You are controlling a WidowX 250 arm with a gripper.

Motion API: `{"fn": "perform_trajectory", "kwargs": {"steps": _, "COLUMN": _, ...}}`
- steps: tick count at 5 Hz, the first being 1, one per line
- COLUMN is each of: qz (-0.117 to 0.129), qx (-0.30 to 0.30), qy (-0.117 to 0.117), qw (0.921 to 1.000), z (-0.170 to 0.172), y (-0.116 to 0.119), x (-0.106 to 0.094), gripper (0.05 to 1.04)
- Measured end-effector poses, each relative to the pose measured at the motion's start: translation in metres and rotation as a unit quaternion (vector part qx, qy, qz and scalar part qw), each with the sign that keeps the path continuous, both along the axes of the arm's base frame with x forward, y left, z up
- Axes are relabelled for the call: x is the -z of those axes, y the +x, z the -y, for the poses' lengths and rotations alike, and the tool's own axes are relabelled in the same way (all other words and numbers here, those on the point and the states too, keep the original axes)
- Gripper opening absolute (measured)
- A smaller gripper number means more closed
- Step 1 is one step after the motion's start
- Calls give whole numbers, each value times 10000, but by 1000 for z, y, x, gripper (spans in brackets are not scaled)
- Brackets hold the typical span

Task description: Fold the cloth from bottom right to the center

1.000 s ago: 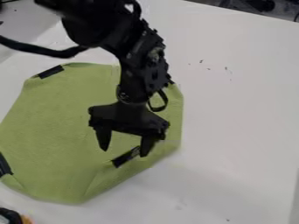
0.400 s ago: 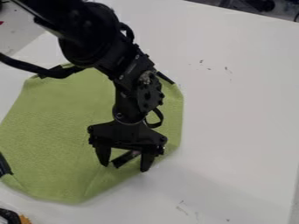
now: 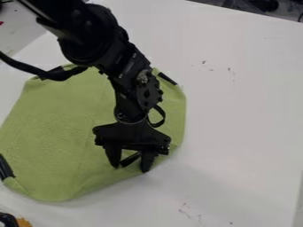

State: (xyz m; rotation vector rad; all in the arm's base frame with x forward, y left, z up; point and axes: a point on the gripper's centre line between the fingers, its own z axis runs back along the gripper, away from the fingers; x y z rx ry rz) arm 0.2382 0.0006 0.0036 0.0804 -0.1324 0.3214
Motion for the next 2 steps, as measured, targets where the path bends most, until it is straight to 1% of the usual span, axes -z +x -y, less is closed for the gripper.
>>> {"fn": "perform_trajectory", "kwargs": {"steps": 1, "qz": 24, "qx": 69, "qy": -9, "qw": 10000, "z": -1, "y": 3, "x": 0, "gripper": 481}}
{"fn": "perform_trajectory", "kwargs": {"steps": 2, "qz": -73, "qx": 50, "qy": 81, "qw": 9999, "z": -4, "y": 2, "x": -1, "gripper": 338}}
